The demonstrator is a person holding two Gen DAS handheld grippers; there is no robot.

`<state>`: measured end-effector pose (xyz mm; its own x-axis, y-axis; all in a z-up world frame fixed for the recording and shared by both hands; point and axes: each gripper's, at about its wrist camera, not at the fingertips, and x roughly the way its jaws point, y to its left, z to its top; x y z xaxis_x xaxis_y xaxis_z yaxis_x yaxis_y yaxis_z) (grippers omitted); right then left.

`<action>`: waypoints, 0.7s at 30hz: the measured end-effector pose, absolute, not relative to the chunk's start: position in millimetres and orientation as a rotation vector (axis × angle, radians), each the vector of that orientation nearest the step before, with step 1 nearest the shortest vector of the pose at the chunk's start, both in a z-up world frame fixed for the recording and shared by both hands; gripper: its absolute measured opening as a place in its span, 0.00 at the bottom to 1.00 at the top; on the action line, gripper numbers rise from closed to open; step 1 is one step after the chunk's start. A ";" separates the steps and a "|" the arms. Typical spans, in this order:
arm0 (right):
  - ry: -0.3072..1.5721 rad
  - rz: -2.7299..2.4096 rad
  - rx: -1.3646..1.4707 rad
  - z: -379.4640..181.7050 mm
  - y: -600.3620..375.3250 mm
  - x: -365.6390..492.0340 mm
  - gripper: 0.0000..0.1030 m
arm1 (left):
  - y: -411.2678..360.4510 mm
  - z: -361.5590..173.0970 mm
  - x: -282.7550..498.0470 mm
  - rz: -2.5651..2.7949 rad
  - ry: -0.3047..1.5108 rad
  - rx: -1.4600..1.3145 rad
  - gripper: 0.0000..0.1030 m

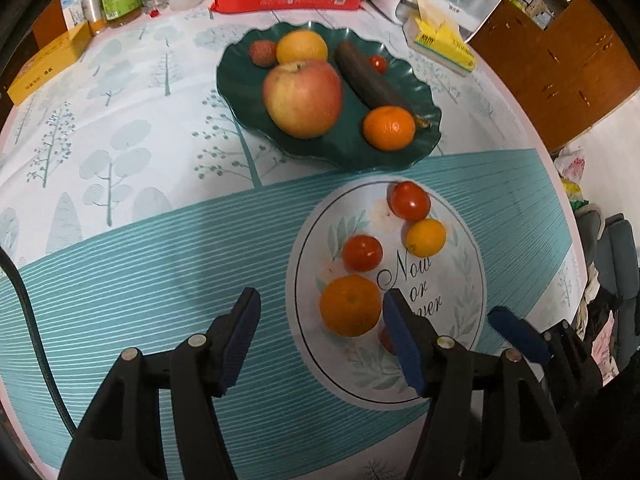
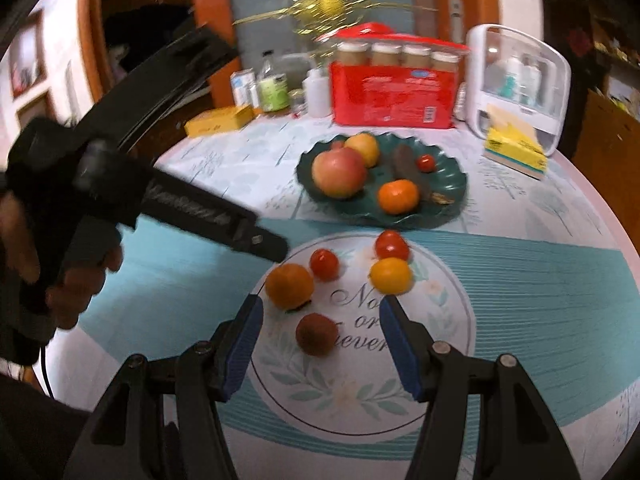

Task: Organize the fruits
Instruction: 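Grasp an orange with the left tool while the right tool grasps a brown fruit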

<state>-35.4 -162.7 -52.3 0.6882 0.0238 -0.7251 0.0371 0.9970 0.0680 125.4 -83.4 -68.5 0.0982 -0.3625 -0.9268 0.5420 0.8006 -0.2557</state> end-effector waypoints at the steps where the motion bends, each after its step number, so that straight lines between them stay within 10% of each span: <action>1: 0.823 0.005 0.069 -55.4 -160.9 -33.7 0.59 | -85.9 -71.9 125.7 -0.673 1.321 0.168 0.60; 21: 0.952 0.102 0.093 -92.1 -167.9 -12.9 0.46 | -122.7 -108.7 128.3 -0.703 1.380 0.186 0.60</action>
